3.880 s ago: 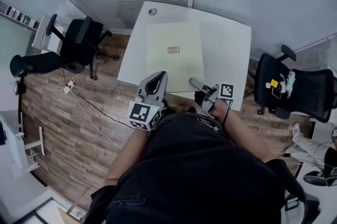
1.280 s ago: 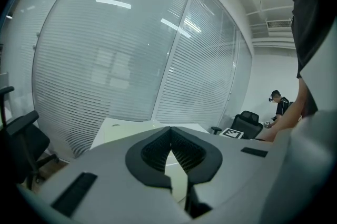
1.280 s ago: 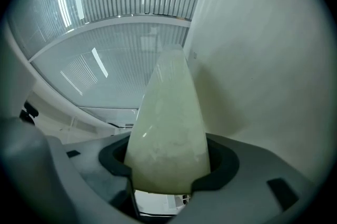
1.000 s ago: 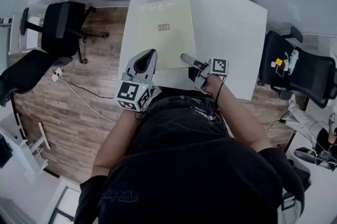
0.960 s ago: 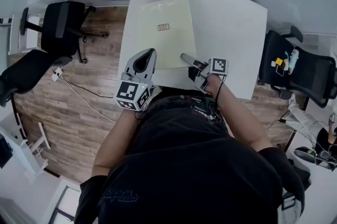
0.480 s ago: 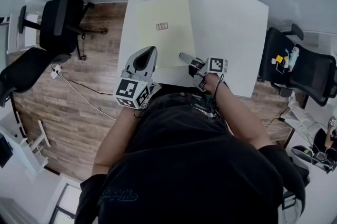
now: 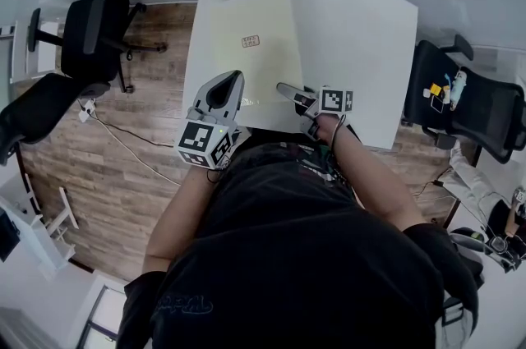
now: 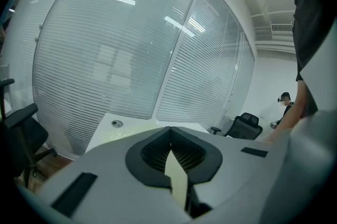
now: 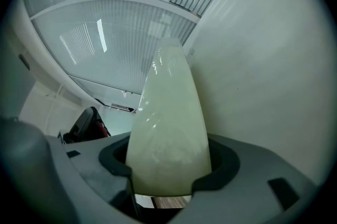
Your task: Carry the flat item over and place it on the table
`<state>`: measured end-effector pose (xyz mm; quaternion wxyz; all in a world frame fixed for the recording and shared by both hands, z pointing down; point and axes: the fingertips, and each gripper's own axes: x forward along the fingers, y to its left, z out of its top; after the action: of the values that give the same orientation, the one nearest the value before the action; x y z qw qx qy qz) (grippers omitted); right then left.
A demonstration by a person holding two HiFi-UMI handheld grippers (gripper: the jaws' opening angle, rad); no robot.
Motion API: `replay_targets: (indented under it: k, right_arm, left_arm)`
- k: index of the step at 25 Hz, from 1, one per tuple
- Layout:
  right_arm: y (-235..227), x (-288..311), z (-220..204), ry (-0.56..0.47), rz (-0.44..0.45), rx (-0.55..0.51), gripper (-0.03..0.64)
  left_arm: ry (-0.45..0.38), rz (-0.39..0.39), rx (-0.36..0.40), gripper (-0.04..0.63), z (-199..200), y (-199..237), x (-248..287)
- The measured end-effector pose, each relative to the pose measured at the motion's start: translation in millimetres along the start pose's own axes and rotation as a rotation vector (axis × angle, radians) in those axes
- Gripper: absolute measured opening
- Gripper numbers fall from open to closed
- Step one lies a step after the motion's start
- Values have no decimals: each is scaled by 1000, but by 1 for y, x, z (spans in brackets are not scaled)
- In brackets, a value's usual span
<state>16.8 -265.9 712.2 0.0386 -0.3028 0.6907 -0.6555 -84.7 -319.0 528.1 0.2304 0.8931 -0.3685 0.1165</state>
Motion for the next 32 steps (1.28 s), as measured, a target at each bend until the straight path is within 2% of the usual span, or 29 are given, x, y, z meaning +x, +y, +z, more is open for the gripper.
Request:
replay_targets:
  k: [9,26,30,32]
  right_arm:
    - [-12,-3,-1,5,-66,-54,308]
    - [-46,-6,4,39,-306,-216,378]
    - [-52,-9,10,68,-417,-366,379]
    - [-49,-8,12,89,-444,-430,377]
  left_arm:
    - [-8,23,-9,15,0,3,-7]
    - [-1,27,-28,15,-7,1,-11]
    - [0,26,-22,15,-6,0,-9]
    - [0,28,-22,15,-6,0,-10]
